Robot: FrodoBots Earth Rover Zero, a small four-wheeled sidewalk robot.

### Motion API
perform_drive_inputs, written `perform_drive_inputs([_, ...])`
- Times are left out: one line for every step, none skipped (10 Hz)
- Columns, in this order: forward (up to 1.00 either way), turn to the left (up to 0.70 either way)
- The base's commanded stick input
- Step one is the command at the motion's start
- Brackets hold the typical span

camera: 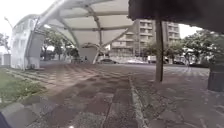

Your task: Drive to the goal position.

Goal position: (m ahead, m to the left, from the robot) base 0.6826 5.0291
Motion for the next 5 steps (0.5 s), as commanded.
perform_drive_inputs([0.00,0.06])
perform_drive_inputs([0.00,0.07])
perform_drive_inputs([0.00,0.07])
perform_drive_inputs([0.00,0.08])
perform_drive_inputs([0.00,0.00])
